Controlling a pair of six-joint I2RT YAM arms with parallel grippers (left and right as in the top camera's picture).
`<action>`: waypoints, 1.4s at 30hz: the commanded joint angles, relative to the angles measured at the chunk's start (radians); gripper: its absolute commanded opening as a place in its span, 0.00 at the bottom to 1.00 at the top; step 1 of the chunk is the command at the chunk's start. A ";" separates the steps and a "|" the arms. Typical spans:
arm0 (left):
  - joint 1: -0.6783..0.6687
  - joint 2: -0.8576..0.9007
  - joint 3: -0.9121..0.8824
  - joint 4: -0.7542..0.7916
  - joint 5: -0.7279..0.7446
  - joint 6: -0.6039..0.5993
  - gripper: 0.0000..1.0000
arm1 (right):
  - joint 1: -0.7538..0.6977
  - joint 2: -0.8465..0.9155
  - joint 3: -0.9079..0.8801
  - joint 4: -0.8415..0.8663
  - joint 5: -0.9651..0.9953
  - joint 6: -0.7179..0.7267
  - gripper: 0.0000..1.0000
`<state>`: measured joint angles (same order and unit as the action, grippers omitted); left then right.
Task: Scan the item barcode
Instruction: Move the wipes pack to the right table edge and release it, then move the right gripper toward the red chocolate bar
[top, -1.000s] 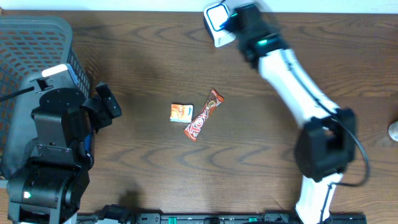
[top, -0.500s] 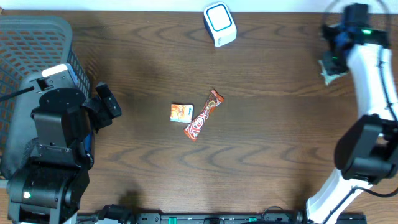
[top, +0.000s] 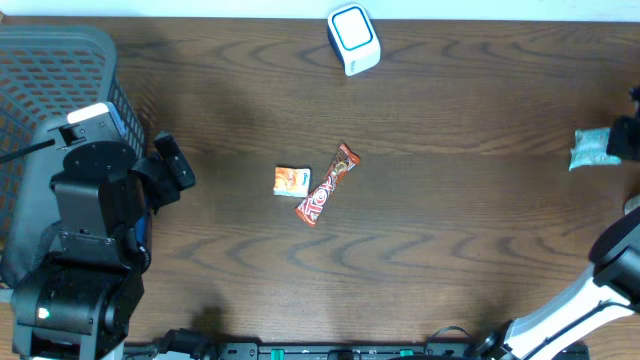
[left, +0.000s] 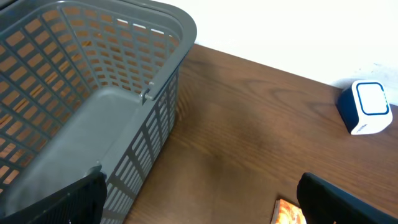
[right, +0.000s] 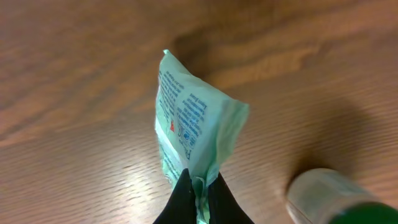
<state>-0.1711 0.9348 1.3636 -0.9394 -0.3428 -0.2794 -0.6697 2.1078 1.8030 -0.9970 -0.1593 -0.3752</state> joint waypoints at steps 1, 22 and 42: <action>0.005 -0.002 0.006 -0.003 -0.010 0.017 0.98 | -0.029 0.074 -0.001 0.003 -0.104 0.012 0.01; 0.005 -0.002 0.006 -0.003 -0.010 0.017 0.98 | -0.039 -0.052 0.178 -0.081 -0.381 0.162 0.87; 0.005 -0.002 0.006 -0.003 -0.010 0.017 0.98 | 0.542 -0.060 0.164 -0.322 -0.485 0.179 0.99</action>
<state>-0.1711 0.9348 1.3636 -0.9394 -0.3428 -0.2794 -0.1986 2.0487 1.9728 -1.3243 -0.6323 -0.2100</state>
